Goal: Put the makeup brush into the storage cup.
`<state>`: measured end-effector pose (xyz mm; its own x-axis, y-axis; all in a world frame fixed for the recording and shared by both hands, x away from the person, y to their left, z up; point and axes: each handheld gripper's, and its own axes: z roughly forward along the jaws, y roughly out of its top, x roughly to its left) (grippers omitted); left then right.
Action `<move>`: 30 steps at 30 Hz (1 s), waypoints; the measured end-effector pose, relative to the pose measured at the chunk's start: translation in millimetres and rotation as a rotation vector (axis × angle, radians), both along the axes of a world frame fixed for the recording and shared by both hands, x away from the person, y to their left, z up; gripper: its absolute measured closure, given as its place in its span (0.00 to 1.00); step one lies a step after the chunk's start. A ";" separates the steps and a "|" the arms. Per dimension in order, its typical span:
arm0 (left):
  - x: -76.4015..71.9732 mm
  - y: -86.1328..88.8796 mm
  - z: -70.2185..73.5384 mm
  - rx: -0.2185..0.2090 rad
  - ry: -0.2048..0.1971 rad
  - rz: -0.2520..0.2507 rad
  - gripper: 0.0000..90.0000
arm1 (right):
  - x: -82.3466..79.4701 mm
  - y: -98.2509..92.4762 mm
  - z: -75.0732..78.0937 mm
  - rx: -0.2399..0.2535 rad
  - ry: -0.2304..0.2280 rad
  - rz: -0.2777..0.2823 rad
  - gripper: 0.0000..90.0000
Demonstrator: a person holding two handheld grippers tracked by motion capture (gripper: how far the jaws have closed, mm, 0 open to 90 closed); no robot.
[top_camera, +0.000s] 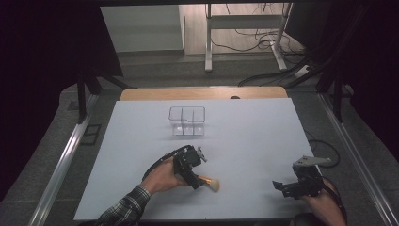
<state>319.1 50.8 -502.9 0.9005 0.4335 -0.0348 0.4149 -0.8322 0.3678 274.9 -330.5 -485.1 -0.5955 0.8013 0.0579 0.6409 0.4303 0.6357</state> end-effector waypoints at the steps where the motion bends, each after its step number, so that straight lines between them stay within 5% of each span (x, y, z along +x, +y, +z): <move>1: -0.3 -0.2 -0.8 -0.002 0.001 -0.005 0.08 | 0.0 0.0 0.0 0.000 0.000 0.000 0.00; 15: -5.8 -4.9 -8.3 0.000 0.010 -0.068 0.35 | -0.2 0.3 -0.2 -0.003 0.007 0.000 0.00; 21: -6.6 -1.7 -4.9 -0.005 0.007 -0.093 0.81 | -0.2 0.5 -0.4 -0.005 0.009 0.001 0.00; 30: -6.7 -3.0 -4.3 0.001 0.014 -0.084 0.82 | 0.0 0.5 -0.6 -0.008 0.008 0.004 0.00</move>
<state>312.4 47.9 -507.2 0.9330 0.3568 -0.0470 0.3488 -0.8644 0.3621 274.8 -330.0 -485.8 -0.5981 0.7994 0.0567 0.6443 0.4376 0.6272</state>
